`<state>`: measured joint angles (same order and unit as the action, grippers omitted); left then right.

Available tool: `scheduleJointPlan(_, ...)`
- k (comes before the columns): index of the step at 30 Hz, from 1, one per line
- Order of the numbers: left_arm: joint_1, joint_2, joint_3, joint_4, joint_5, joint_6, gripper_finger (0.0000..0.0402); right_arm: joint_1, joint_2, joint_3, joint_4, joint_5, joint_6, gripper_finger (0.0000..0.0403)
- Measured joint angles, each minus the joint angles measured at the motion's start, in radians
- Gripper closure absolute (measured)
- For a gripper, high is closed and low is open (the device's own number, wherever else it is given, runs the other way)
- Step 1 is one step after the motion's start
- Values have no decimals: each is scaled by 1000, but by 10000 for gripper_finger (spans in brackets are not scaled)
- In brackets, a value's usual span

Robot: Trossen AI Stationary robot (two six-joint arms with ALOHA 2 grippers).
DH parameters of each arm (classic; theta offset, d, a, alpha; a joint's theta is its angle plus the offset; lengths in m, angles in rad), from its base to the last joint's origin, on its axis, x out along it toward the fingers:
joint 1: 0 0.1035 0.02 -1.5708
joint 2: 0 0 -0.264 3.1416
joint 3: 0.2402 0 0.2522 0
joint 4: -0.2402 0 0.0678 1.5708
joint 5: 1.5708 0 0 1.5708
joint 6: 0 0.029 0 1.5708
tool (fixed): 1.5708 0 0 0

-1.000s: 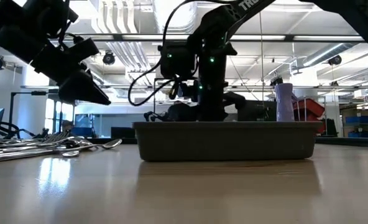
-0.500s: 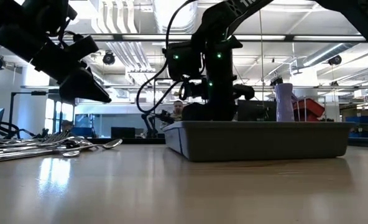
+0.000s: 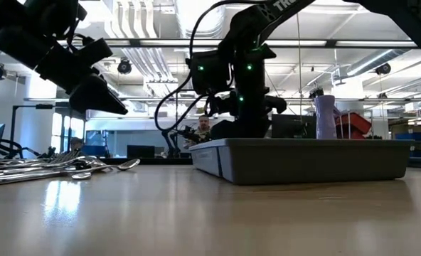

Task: Sort silverware
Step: Put the fork into the middle right compartment of the silverware tray

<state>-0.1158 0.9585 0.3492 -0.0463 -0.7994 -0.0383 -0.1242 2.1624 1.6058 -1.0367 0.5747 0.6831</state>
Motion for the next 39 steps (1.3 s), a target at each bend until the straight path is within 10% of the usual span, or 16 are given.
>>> scheduleJointPlan(14,0,-51,0,-31,-2,2,230,15,-38,-8,-12,69,17,228)
scheduleJointPlan(24,0,-202,12,-213,38,-41,234,72,-80,-8,107,83,-55,241)
scheduleJointPlan(33,0,-213,213,-660,129,-479,244,172,-114,-6,494,67,-330,243)
scheduleJointPlan(39,4,-126,174,-675,288,-603,245,226,-83,-4,835,-232,-602,239)
